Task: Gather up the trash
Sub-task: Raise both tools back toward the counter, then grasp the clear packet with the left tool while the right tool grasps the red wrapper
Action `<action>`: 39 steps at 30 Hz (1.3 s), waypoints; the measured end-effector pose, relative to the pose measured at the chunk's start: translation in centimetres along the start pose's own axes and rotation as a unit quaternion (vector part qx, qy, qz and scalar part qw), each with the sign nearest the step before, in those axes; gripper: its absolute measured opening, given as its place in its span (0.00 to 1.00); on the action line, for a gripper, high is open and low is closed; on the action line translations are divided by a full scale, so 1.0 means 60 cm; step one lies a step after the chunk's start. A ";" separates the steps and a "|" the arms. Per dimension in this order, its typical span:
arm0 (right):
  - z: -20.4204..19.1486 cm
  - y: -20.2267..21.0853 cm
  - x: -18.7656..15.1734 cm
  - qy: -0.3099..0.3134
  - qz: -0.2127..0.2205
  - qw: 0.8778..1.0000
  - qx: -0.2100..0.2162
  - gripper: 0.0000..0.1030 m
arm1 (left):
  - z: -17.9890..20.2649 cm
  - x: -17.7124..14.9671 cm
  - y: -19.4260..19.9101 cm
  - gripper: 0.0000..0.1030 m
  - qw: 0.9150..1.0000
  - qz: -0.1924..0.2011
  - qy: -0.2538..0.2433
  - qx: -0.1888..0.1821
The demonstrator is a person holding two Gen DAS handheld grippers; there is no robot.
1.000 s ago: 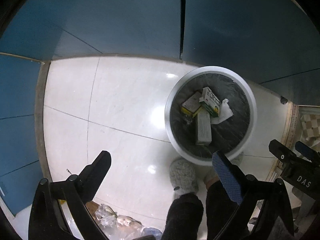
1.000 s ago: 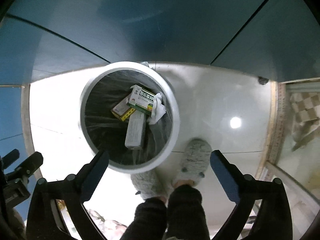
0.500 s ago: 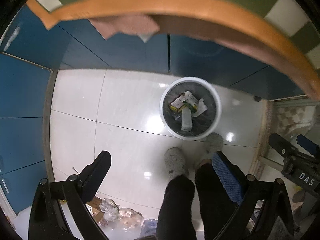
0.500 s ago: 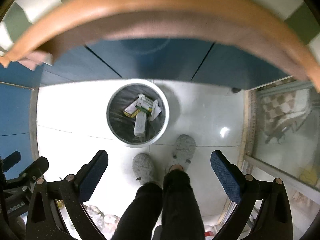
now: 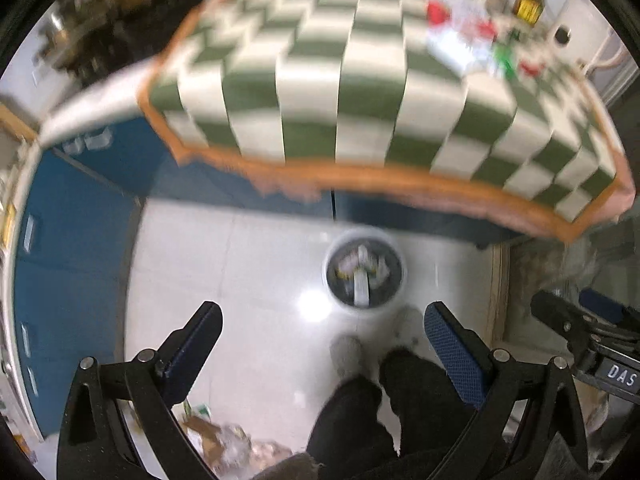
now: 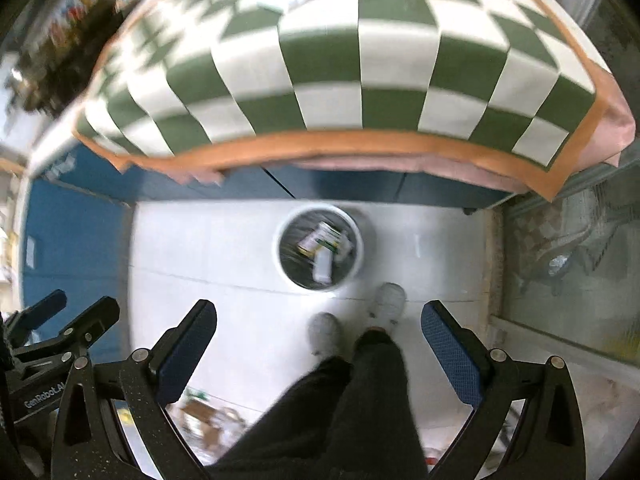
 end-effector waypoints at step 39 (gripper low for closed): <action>0.219 0.007 0.546 -0.064 0.119 0.989 0.053 0.09 | 0.233 0.420 -0.075 0.00 0.998 -0.049 0.017 -0.027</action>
Point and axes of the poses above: each gripper's, at about its wrist camera, not at the fingertips, and y roughly against the way its jaws point, z to its right, x to its top, the point moved 6 cm from there along -y, roughly the way its jaws point, and after that the axes turned 14 degrees about x, right-handed, at the moved point
